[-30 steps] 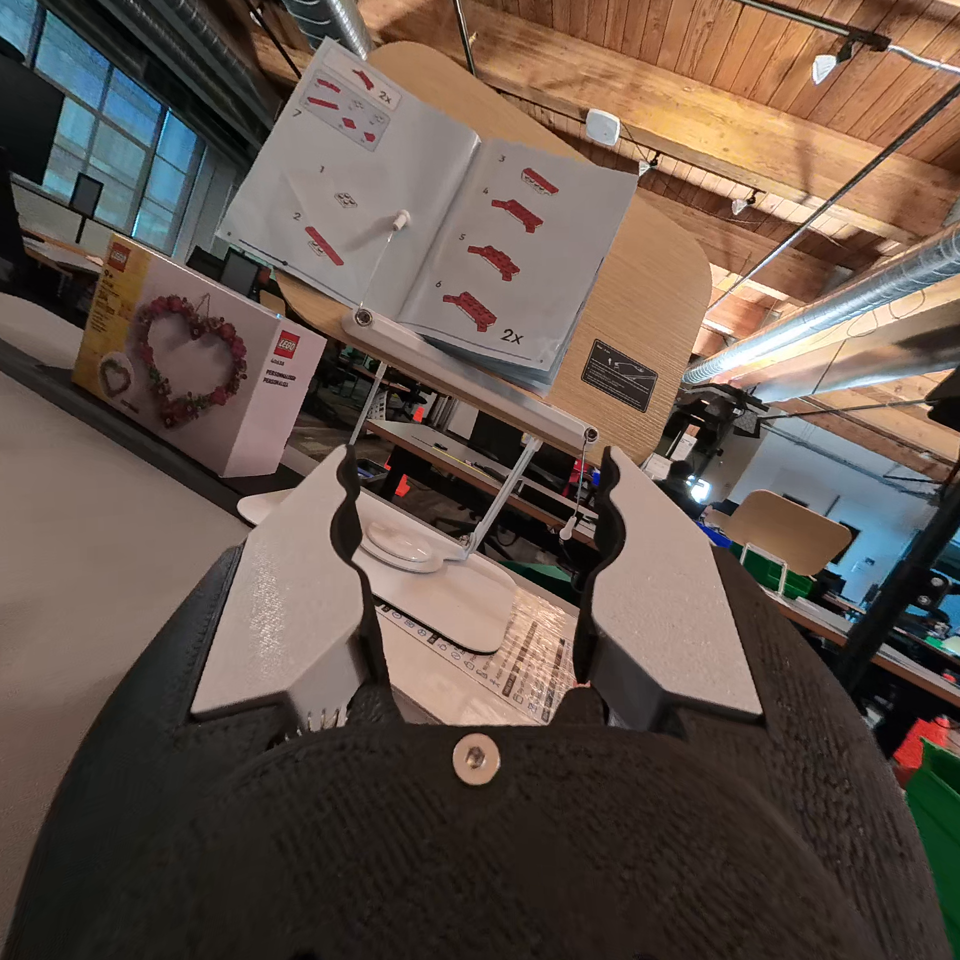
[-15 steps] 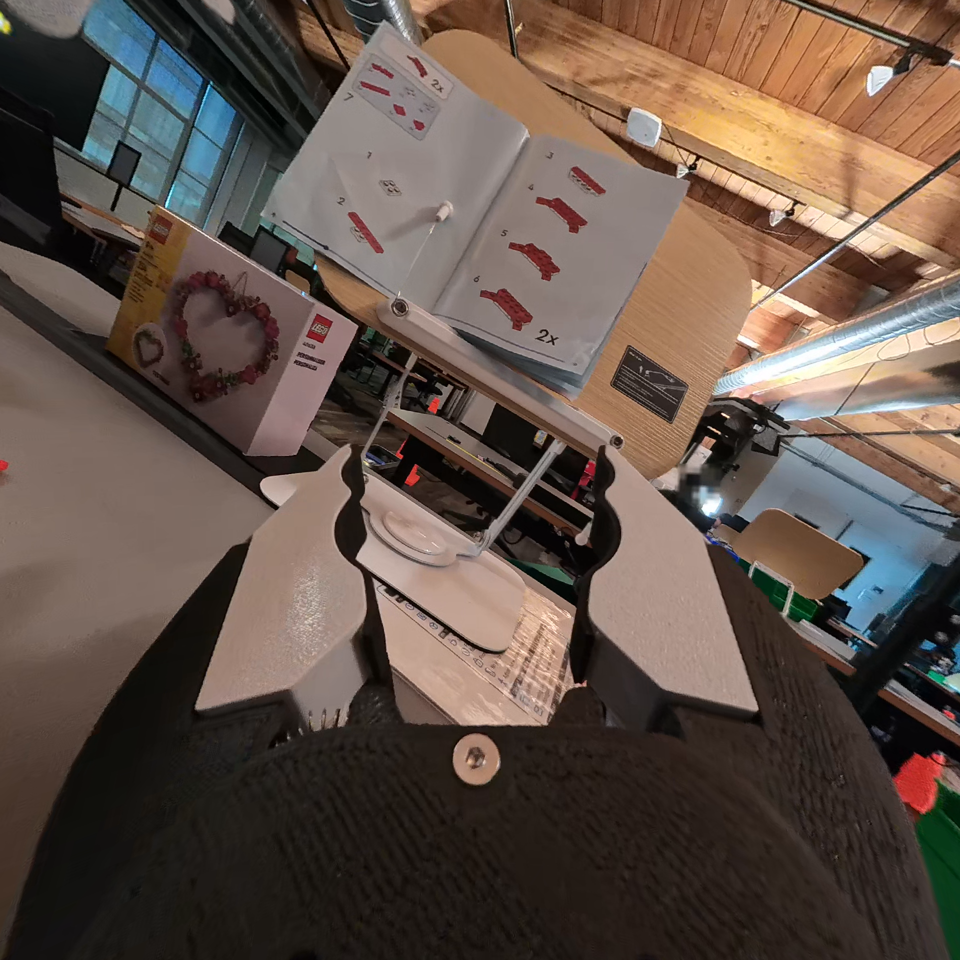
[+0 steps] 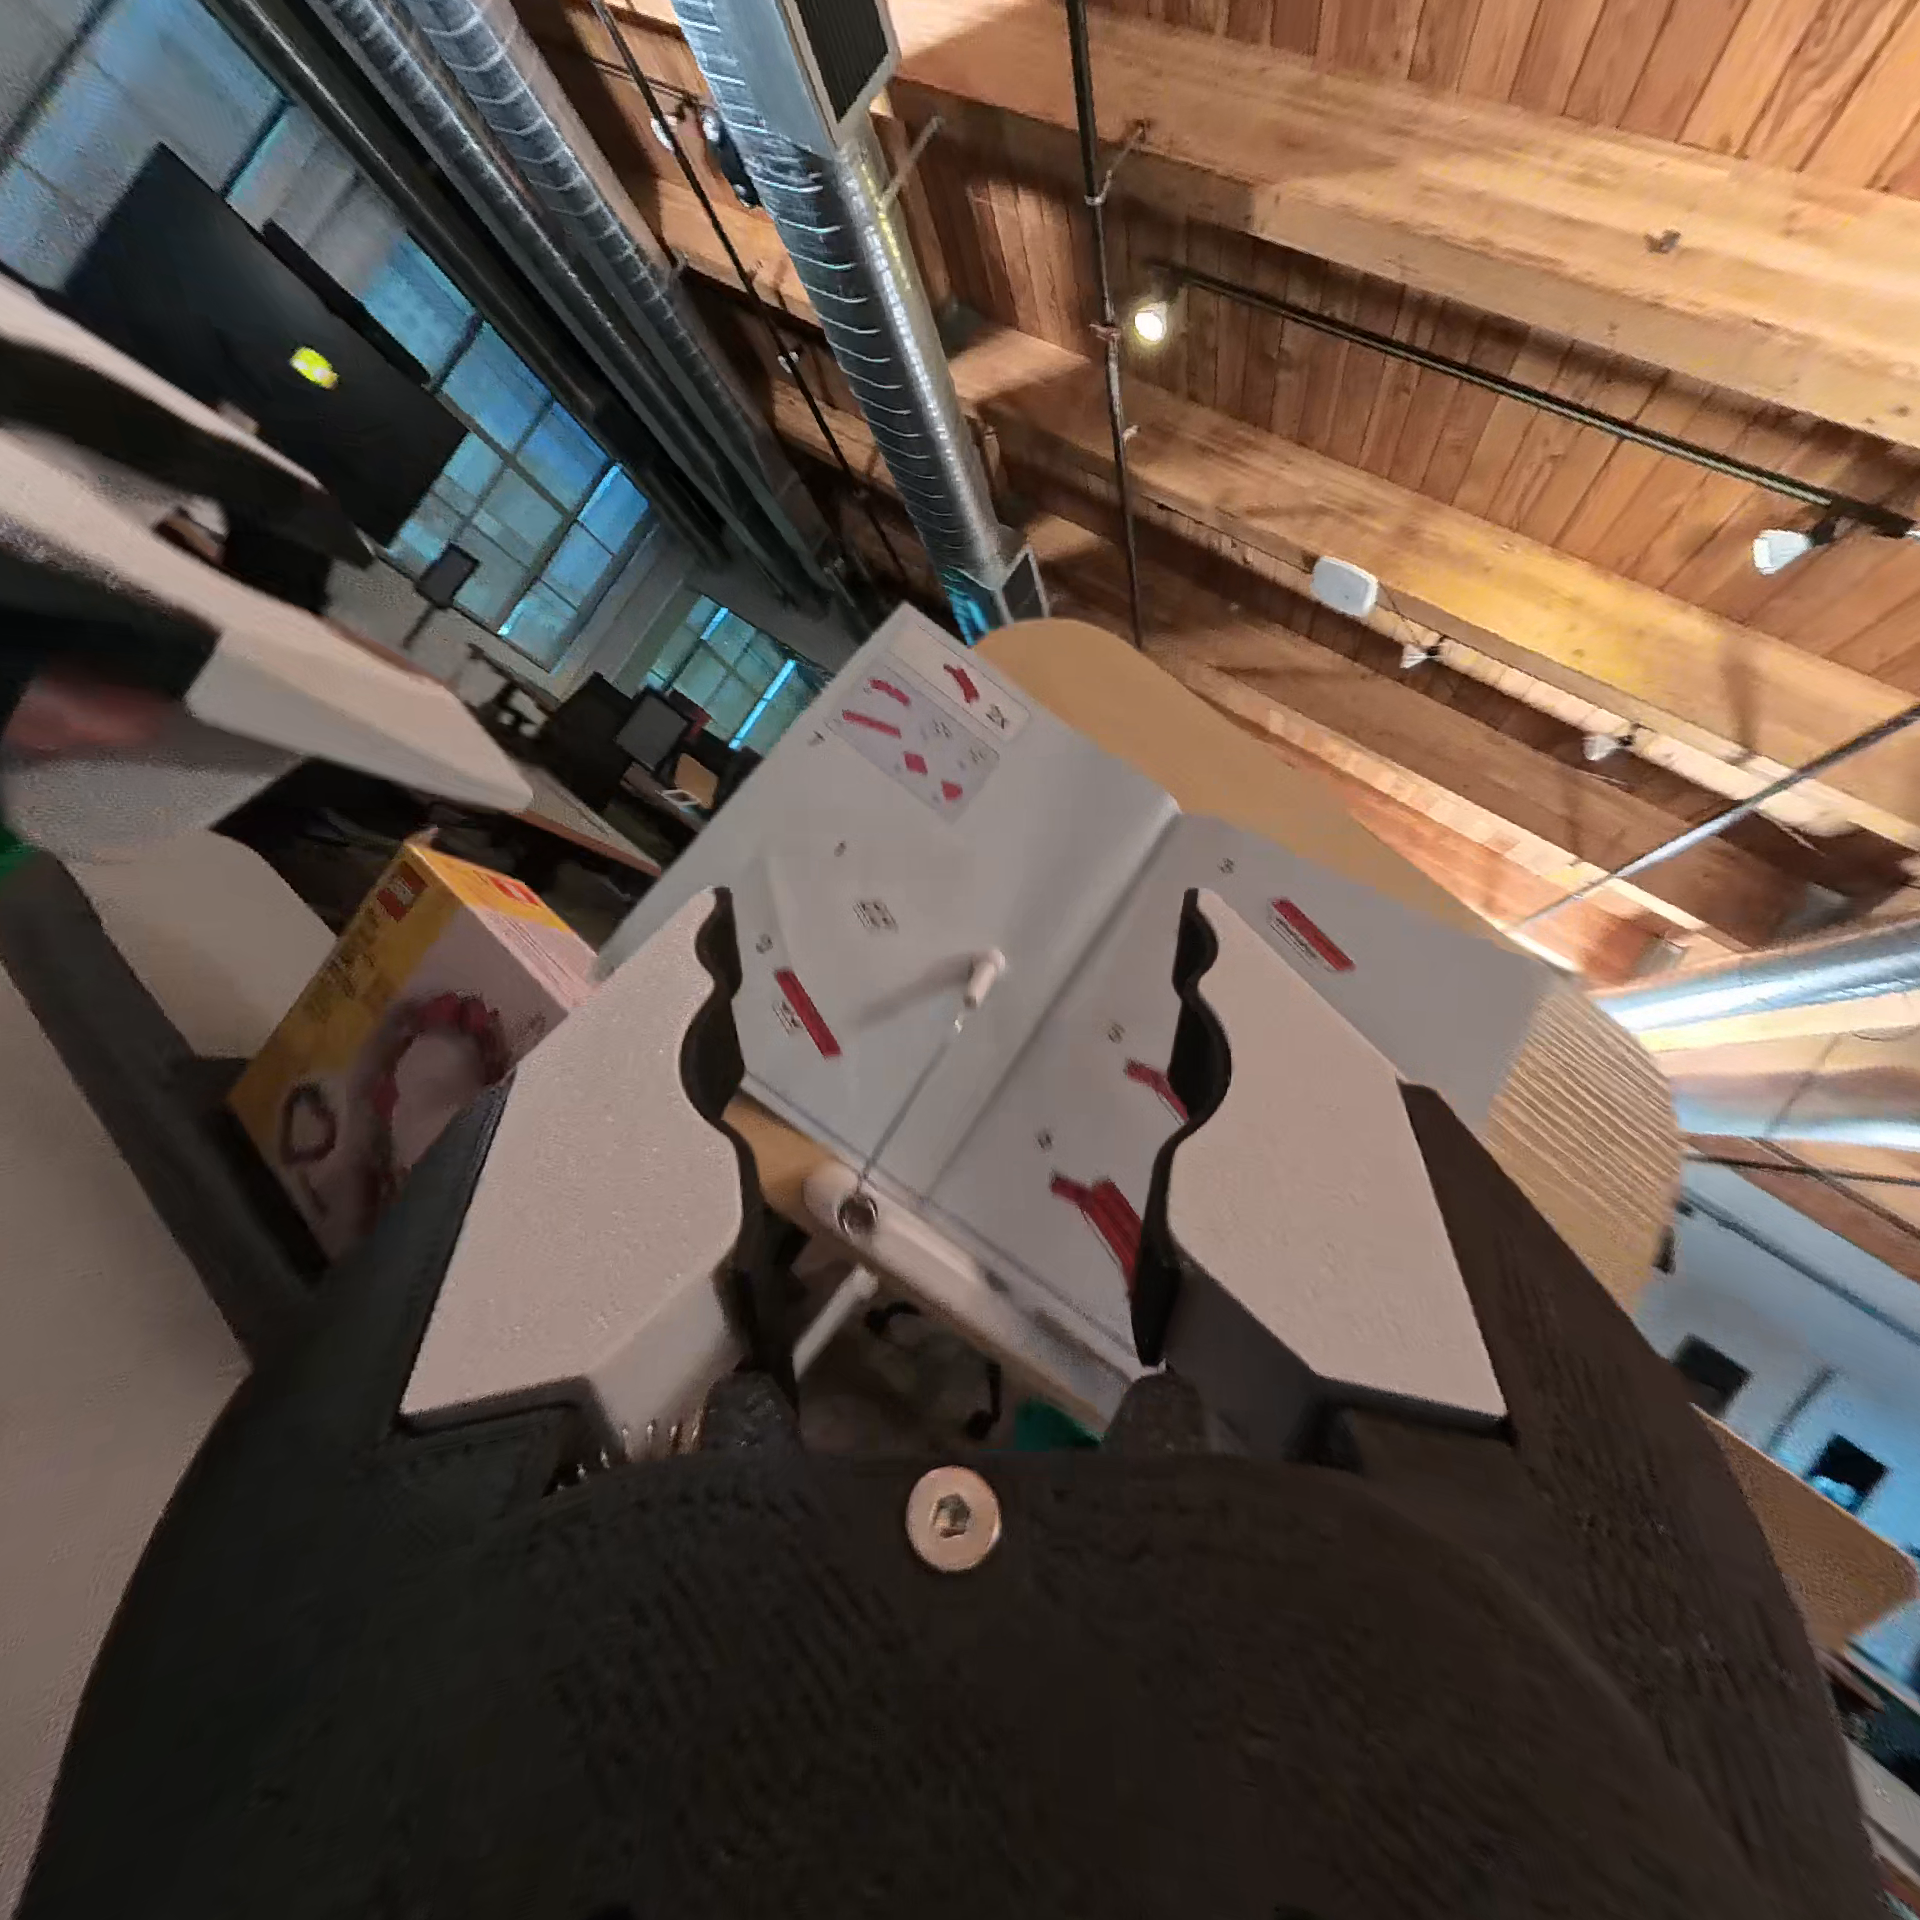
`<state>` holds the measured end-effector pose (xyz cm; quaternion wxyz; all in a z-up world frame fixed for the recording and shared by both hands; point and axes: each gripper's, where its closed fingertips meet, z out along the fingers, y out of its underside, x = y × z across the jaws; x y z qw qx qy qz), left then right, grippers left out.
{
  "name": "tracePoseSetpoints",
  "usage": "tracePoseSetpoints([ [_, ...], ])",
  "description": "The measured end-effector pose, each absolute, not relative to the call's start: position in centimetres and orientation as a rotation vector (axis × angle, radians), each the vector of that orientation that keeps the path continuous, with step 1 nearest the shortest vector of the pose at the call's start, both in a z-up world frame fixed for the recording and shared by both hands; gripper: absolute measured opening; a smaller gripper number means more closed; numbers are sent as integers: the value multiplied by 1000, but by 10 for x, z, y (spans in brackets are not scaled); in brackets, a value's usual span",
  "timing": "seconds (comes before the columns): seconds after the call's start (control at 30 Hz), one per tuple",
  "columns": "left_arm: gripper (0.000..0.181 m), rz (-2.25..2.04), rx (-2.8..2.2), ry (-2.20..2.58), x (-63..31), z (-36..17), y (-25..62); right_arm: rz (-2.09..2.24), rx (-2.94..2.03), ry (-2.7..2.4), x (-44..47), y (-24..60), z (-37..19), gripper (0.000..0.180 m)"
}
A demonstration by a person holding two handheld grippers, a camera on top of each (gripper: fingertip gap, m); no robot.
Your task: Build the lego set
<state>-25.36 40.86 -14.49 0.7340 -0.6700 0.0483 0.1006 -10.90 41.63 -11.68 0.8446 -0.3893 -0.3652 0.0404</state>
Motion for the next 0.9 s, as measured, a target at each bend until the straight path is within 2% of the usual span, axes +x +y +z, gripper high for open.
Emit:
tracePoseSetpoints([
  [0.2, 93, 220, -1485, 82, -264, -149, 409, 173, -945, -904, -156, 444, -116, 81],
  [0.37, 89, 144, -1478, 95, -263, -150, 413, 225, -1076, -951, -164, 459, -136, 58],
  [0.47, 106, 36, -1428, 24, -261, -133, 423, 261, -1139, -965, -159, 466, -141, 49],
  [0.57, 108, -97, -1485, 39, -246, -130, 444, 282, -1226, -931, -149, 479, -150, 45],
  [0.77, 71, -312, -1520, 93, -223, -135, 480, 324, -1297, -829, -129, 497, -152, 36],
  [0.9, 44, -263, -1548, 114, -223, -149, 493, 345, -1346, -849, -131, 508, -163, 25],
])
